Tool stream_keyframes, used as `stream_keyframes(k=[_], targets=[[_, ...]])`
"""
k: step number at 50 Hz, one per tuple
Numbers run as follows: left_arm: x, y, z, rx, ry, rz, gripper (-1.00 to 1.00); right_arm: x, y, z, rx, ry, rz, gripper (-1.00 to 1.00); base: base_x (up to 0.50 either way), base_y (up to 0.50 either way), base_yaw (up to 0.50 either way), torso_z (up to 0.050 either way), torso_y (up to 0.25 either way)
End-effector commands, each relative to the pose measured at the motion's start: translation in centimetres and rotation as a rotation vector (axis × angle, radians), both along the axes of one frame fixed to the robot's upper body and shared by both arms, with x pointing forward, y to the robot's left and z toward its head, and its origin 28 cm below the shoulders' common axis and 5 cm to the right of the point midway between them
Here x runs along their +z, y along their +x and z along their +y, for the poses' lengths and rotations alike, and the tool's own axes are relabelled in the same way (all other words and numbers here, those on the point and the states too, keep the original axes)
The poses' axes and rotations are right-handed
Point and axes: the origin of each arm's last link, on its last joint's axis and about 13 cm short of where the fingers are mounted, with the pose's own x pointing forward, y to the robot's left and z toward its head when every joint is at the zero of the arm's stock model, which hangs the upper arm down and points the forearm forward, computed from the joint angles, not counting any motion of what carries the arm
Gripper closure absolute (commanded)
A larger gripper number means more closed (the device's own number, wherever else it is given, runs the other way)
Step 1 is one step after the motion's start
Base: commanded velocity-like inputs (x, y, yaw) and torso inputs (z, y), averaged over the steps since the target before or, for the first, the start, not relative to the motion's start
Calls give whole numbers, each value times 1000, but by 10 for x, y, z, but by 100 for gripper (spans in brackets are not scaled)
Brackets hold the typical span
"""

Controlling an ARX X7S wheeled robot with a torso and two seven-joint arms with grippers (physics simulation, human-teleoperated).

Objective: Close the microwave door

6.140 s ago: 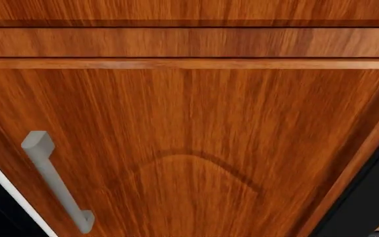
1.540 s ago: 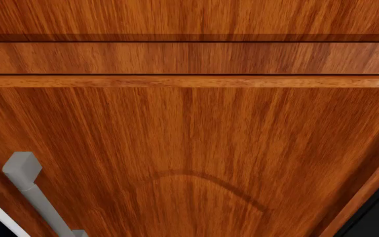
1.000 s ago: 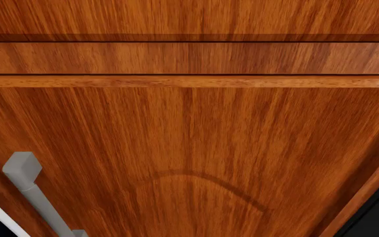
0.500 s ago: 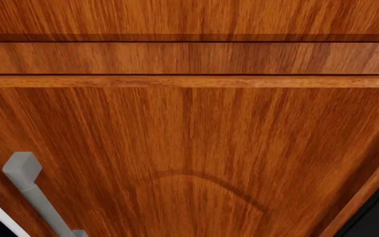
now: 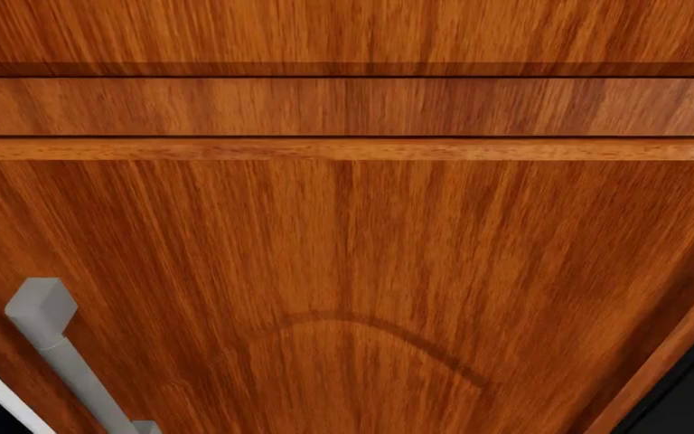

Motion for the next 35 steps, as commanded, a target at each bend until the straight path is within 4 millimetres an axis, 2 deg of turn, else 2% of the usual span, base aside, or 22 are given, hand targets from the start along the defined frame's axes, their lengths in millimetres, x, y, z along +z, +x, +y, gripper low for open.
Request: stream_keyframes(k=[1, 15, 35], targets=[[-1, 0, -1, 0, 3, 2, -100, -1, 4, -7, 6, 28, 21, -100, 0, 0, 0, 0, 0], [-2, 1, -2, 1, 9, 9, -100, -4, 5, -16, 28, 57, 35, -100, 0, 0, 0, 0, 0], [-2, 0, -3, 1, 12, 10, -100, -2, 7, -18, 75, 69, 25, -100, 0, 0, 0, 0, 0]])
